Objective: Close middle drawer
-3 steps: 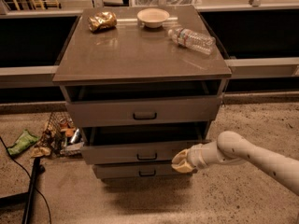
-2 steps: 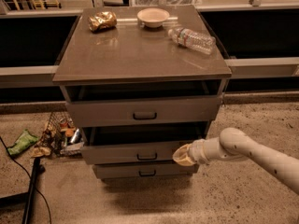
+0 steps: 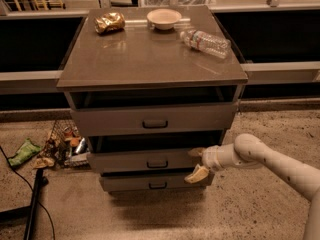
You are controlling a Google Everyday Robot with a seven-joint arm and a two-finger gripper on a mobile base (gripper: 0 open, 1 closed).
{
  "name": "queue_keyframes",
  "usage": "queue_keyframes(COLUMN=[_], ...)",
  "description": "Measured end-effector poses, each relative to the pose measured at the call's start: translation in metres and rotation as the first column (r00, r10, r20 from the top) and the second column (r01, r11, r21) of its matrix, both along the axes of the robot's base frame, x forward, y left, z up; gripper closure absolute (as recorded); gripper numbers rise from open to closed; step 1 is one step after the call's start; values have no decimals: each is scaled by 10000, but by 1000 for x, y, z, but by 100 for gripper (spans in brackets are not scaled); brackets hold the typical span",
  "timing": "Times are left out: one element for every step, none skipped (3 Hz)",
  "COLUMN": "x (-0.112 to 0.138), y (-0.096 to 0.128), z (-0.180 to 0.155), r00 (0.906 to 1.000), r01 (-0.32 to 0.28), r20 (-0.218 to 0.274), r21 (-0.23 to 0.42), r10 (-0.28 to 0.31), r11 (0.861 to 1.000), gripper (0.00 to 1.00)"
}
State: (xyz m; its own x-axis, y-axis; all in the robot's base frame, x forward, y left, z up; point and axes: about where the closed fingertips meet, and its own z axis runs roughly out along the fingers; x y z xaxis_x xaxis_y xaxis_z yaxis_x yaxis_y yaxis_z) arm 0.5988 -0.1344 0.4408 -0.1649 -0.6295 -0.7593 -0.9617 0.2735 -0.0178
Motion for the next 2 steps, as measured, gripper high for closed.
queue_keyframes(x=[0,-24], y=[0,-1], z=[-2,12], r00=[10000,9986], r01=[-25,-517], r20=[-55,100], r21=[4,435], r10=[25,513], r11=[10000,9977], gripper=[0,0])
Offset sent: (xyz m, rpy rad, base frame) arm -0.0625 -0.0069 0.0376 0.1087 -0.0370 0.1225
